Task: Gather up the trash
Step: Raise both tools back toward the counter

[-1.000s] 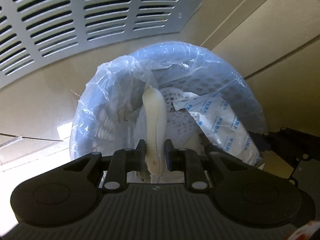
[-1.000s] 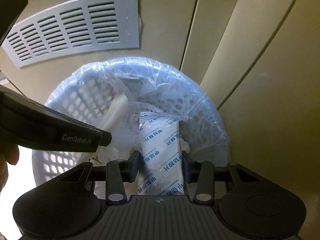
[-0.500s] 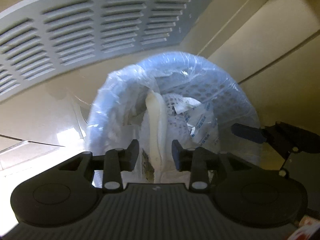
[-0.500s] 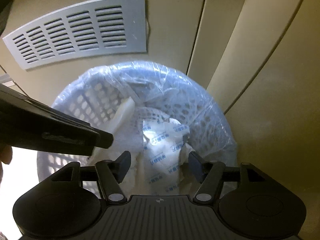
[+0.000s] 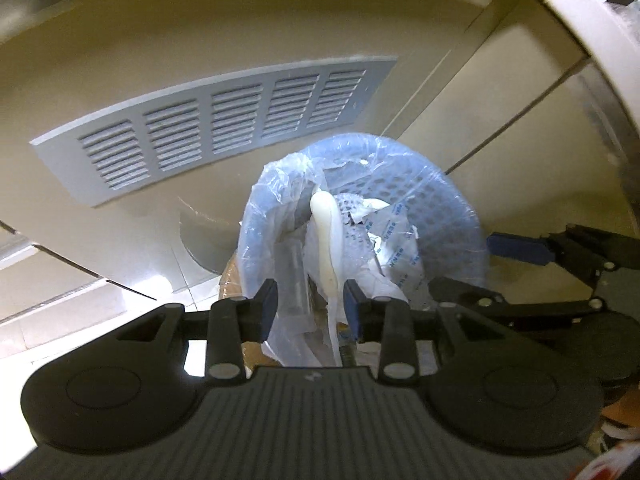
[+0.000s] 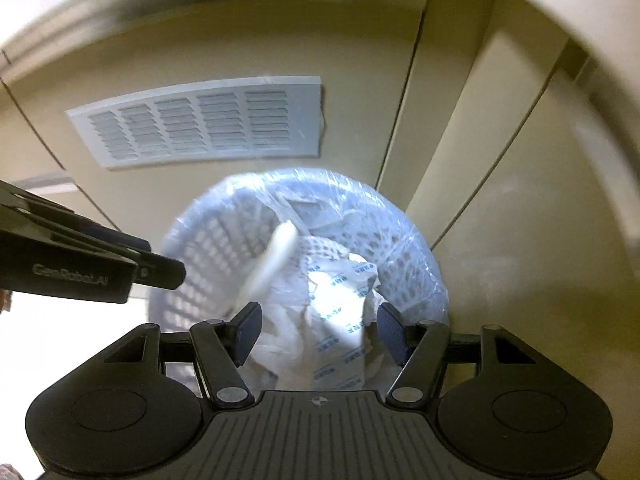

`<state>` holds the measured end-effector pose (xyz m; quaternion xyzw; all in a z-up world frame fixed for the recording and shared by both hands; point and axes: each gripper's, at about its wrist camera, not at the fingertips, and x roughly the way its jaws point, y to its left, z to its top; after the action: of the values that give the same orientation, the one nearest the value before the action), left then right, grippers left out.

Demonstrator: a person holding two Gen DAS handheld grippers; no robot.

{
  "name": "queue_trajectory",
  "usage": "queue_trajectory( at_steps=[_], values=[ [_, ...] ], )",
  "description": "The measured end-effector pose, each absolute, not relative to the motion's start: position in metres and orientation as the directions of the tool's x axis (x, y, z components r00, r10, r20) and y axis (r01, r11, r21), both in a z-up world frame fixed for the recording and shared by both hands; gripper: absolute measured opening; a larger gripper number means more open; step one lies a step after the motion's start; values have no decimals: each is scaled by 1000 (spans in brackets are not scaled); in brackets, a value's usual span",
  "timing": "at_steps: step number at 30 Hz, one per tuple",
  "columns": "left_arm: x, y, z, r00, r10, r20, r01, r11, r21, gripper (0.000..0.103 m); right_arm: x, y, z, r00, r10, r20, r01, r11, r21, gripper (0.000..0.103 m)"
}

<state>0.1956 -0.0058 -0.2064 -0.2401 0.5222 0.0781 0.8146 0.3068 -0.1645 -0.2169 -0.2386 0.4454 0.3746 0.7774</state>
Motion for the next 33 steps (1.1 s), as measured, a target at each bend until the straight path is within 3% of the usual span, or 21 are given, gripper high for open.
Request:
queue_trajectory(
  at_steps=[7,19,28,33],
  values=[
    [179,-3,-157,509,-114,-853,-321,895,-311,37,291,-162,-155,343,453,-823,-799,601,-2,64],
    [179,-15,-70,633,-124,-764,-182,936,-303,46,292,-192,-47,485,573,-661,-744,668,32,64],
    [220,-17,-29,695,-130,-707,-106,954,-279,50,343,-254,14,641,525,-559,-563,817,122,64],
    [246,-18,-15,717,-123,-686,-92,959,-269,51,391,-287,27,681,477,-556,-466,868,173,64]
  ],
)
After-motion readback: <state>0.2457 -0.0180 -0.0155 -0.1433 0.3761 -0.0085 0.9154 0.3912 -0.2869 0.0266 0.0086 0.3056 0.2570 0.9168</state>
